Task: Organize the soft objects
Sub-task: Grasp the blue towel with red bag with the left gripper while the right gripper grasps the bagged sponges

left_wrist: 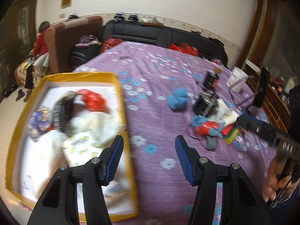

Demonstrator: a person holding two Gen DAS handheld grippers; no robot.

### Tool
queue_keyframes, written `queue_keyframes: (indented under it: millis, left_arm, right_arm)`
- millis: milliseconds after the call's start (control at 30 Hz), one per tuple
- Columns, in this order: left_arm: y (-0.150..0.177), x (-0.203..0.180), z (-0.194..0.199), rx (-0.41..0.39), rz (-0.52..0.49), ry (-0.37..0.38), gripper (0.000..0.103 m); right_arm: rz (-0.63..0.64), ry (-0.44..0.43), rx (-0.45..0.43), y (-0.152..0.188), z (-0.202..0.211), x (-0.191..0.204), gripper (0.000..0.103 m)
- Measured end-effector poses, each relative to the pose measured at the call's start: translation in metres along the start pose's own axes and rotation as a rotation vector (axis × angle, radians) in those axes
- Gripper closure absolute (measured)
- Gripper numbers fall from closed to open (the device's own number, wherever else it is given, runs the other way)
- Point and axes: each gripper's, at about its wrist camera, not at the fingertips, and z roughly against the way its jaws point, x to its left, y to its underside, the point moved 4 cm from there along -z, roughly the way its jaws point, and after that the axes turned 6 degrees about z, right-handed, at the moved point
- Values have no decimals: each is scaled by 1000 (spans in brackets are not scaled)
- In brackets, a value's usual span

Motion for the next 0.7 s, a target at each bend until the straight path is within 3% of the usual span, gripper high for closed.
queue_keyframes:
  millis: [200,267,367,500,633,667,700]
  left_arm:
    - [13,-55,-35,88,-81,60,46]
    - [14,-73,-45,96,-114,82,43]
    - [11,-94,-62,112,-149,97,28]
    - [2,-115,-87,147,-146,124,26]
    - [-2,-125,-117,186,-149,99,26]
    - [-1,-125,-121,189,-147,97,29]
    - [0,-125,-124,189,-147,95,43]
  right_arm:
    - [-260,50,-61,-2,22,-77,36]
    - [-324,47,-53,2,22,-89,36]
    - [-375,23,-36,5,21,-96,36]
    - [-410,45,-30,8,23,-105,36]
    - [-458,111,-20,13,26,-126,36]
    - [-466,131,-21,14,26,-130,36]
    - [-473,147,-21,14,26,-134,36]
